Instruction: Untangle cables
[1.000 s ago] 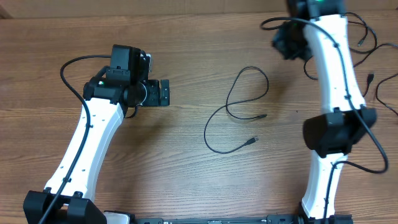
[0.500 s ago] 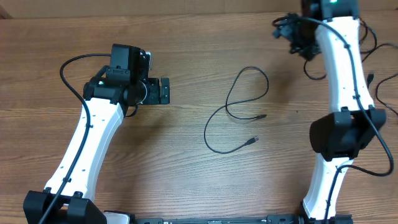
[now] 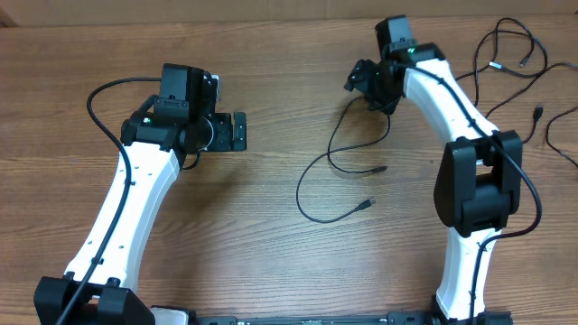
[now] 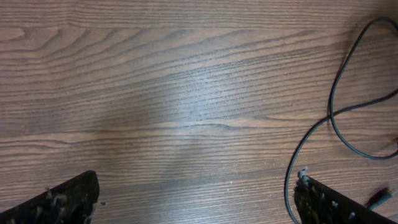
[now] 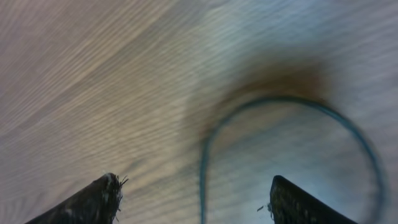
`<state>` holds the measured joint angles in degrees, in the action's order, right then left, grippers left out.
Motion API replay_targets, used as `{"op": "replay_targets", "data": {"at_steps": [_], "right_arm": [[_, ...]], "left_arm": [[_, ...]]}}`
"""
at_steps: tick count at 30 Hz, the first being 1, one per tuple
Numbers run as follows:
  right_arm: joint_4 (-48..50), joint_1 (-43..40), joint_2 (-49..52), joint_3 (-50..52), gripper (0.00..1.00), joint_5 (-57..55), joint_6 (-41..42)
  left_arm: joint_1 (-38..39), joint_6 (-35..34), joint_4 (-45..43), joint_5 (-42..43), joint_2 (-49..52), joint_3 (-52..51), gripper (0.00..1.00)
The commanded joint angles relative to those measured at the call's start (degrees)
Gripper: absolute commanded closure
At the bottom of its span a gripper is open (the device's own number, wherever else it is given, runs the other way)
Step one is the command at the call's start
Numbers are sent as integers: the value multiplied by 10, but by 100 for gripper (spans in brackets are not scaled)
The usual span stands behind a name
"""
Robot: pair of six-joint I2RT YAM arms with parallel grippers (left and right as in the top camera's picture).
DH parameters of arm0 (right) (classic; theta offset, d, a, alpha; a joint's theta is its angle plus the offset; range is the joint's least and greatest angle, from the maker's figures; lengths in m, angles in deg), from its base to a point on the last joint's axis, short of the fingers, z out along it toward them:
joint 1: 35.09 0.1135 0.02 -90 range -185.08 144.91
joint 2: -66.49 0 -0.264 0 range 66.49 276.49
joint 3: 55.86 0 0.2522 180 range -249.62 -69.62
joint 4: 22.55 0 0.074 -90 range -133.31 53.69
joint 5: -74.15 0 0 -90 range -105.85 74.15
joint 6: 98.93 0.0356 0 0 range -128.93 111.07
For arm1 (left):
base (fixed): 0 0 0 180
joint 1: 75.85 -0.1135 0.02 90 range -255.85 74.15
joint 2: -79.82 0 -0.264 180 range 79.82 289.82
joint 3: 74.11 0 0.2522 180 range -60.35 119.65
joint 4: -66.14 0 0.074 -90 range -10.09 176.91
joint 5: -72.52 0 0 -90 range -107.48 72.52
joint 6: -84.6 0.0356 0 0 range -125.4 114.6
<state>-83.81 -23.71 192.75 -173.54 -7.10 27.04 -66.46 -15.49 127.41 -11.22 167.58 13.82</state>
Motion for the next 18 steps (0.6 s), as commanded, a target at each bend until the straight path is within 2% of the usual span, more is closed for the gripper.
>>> {"op": "replay_targets", "data": {"at_steps": [1, 5, 10, 14, 18], "right_arm": [[54, 23, -8, 29, 27, 18, -11], [124, 45, -8, 57, 30, 45, -42], [134, 59, -8, 77, 30, 42, -42], [121, 51, -8, 91, 30, 10, 16], [126, 30, -8, 106, 29, 5, 26]], "left_arm": [[4, 13, -2, 4, -9, -2, 0], [4, 14, -2, 4, -9, -2, 0], [4, 13, 5, -4, -9, -2, 0], [4, 13, 7, -9, -9, -2, 0], [4, 13, 6, -9, -9, -2, 0]]}}
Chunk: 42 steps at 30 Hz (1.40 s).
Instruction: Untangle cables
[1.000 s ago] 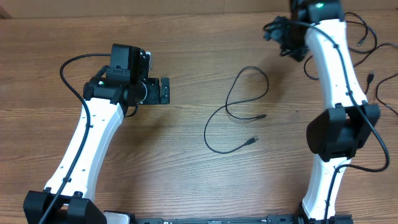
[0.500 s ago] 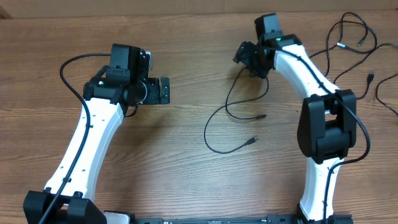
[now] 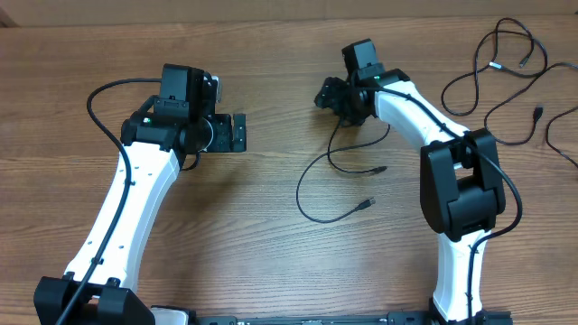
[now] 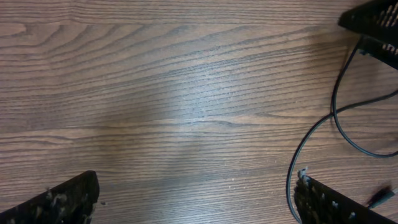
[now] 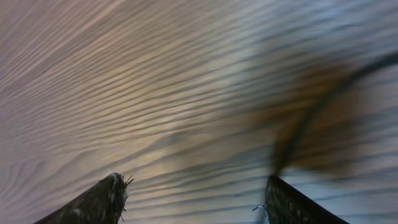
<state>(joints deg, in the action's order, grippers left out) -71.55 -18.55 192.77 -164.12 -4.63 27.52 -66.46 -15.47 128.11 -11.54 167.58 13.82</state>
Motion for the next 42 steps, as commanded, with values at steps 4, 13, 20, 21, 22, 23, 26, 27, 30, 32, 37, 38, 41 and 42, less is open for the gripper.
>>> {"op": "replay_targets", "data": {"at_steps": [4, 13, 20, 21, 22, 23, 26, 27, 30, 32, 37, 38, 41, 42], "right_arm": [[6, -32, -7, 16, 28, -22, 21], [37, -31, 22, 16, 25, -25, 11], [75, -31, 67, 16, 25, -25, 11], [80, -31, 72, 16, 25, -26, 10], [87, -31, 75, 16, 25, -26, 10], [96, -31, 80, 16, 24, -26, 10], [122, -31, 90, 16, 23, -25, 10], [130, -31, 92, 16, 23, -25, 10], [150, -31, 99, 16, 22, -25, 10], [158, -31, 101, 16, 23, -26, 10], [178, -31, 101, 16, 67, -26, 10], [181, -31, 101, 16, 85, -26, 10], [191, -31, 101, 16, 96, -26, 2], [192, -31, 101, 16, 96, -26, -4]], "left_arm": [[4, 13, -1, -5, -9, -2, 0], [4, 13, 2, -5, -9, -2, 0], [4, 13, 3, -5, -9, -2, 0], [4, 13, 3, -5, -9, -2, 0], [4, 13, 3, -5, -9, -2, 0], [4, 13, 3, -5, -9, -2, 0], [4, 13, 3, -5, -9, -2, 0], [4, 13, 2, -5, -9, -2, 0], [4, 13, 3, -5, -9, -2, 0], [4, 13, 3, -5, -9, -2, 0], [4, 13, 2, -5, -9, -2, 1], [4, 13, 2, -5, -9, -2, 1], [4, 13, 2, -5, -9, -2, 0], [4, 13, 2, -5, -9, -2, 0]]}}
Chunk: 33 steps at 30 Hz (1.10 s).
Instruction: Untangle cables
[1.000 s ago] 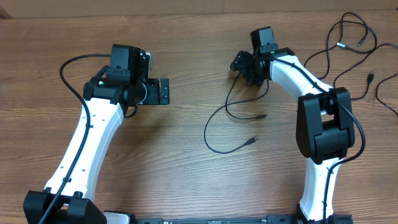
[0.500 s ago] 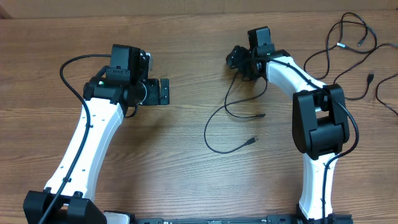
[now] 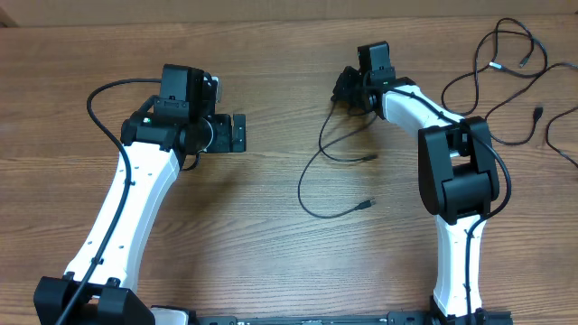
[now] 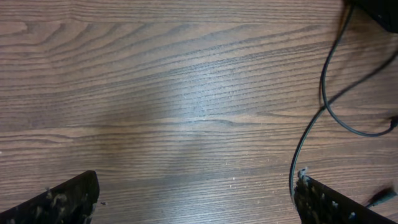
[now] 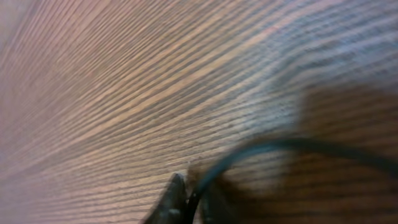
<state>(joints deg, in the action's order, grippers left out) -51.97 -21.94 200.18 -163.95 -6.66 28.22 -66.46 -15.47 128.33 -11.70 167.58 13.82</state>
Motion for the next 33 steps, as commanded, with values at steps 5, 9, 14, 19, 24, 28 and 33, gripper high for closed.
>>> {"op": "replay_targets", "data": {"at_steps": [5, 9, 14, 19, 24, 28, 33], "right_arm": [[-5, 3, 23, 10, 96, 0, -16], [-21, 0, 1, -5, 96, -1, -16], [-68, -14, -50, -41, 96, -1, -19], [-138, -22, -106, -86, 96, -16, -77], [-242, -25, -153, -151, 96, -102, -134], [-331, -30, -188, -225, 96, -161, -169], [-441, -56, -222, -339, 96, -171, -195]], "left_arm": [[4, 13, 0, -3, -9, -2, 0], [4, 13, -2, -3, -9, -2, 0], [4, 13, -11, -3, -9, -2, 0], [4, 13, -17, -3, -9, -2, 0], [4, 13, -20, -3, -9, -2, 0], [4, 13, -26, -3, -9, -2, 0], [4, 10, -43, -2, -9, -2, 0]]}}
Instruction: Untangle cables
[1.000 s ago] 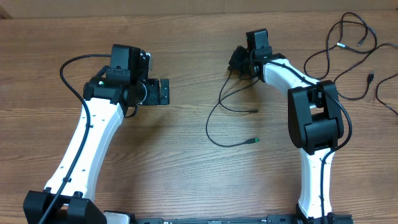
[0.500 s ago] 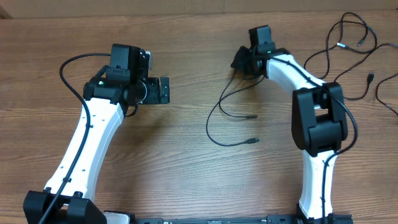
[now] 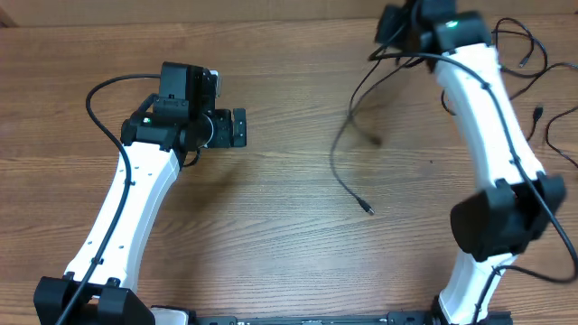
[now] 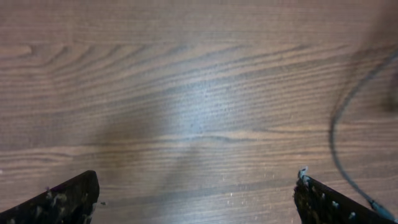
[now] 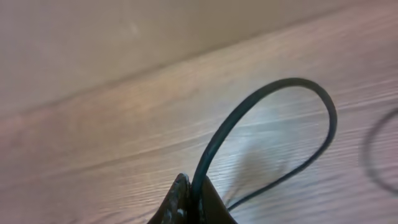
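Note:
A thin black cable (image 3: 348, 135) hangs from my right gripper (image 3: 390, 34), which is raised near the table's far edge and shut on it. The cable loops up out of the closed fingertips (image 5: 194, 198) and drops toward the table; its plug end (image 3: 366, 208) trails at mid-table. Part of the same black cable (image 4: 339, 140) shows at the right of the left wrist view. My left gripper (image 3: 237, 128) hovers open over bare wood at the left, its fingers (image 4: 68, 196) wide apart with nothing between them.
More black cables (image 3: 515, 54) lie tangled at the table's far right corner, some reaching the right edge (image 3: 560, 135). The wooden table (image 3: 271, 226) spans the whole view; its far edge runs just behind the right gripper.
My right gripper, shut on the cable low on the table, has risen and shifted right toward the far edge. The cable now hangs stretched instead of lying in loops. The left arm has not moved.
My right gripper was open over the looped cable at mid-table, then open a little further left. Then it was shut on the cable's upper bend. Now it holds the cable lifted, with the loops pulled out. The left gripper stayed open throughout.

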`<state>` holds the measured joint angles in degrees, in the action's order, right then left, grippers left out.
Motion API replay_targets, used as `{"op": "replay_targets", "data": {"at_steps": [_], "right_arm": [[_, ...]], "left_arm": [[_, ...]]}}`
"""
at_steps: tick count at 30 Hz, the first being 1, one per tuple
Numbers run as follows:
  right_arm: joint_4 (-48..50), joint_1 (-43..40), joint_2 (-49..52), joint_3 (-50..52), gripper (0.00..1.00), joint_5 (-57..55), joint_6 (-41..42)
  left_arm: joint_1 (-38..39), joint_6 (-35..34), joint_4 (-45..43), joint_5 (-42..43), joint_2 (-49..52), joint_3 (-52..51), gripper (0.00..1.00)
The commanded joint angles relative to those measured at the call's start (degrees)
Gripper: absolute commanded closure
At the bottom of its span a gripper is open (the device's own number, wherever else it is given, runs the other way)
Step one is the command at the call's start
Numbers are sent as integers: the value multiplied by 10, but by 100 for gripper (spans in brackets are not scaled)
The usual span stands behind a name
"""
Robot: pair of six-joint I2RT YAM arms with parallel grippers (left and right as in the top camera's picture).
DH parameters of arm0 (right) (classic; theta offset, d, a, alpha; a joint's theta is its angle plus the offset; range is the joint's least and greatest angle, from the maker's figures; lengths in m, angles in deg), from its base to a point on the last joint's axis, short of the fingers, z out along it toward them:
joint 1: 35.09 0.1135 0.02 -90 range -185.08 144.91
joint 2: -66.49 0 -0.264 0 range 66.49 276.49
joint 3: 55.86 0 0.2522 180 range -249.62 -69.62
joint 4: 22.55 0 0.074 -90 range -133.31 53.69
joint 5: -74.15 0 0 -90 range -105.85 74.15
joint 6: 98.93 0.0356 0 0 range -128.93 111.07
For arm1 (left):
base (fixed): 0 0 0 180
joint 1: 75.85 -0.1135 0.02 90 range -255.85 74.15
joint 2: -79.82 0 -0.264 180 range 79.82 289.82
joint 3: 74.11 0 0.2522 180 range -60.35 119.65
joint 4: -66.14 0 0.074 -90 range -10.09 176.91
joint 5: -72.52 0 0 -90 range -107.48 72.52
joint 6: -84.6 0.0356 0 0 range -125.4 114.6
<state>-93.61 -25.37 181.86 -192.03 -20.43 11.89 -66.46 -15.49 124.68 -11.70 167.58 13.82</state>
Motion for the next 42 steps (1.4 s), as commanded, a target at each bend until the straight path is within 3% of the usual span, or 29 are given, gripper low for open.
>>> {"op": "replay_targets", "data": {"at_steps": [1, 11, 16, 24, 33, 42], "right_arm": [[-52, -30, -46, -87, 96, -34, -32], [-261, -137, -87, -330, 96, -36, -34], [-298, -213, -89, -409, 96, -91, -46], [-259, -363, -89, -423, 96, -238, 6], [-241, -529, -90, -422, 96, -245, 36], [-251, -704, -90, -408, 96, -63, 73]], "left_arm": [[4, 11, -10, -2, -9, -2, 0], [4, 11, -20, -2, -9, -2, 0], [4, 11, -23, -2, -9, -2, 0], [4, 11, -22, -2, -9, -2, 0], [4, 11, -27, -2, -9, -2, 0], [4, 10, -24, -2, -9, -2, 0]]}}
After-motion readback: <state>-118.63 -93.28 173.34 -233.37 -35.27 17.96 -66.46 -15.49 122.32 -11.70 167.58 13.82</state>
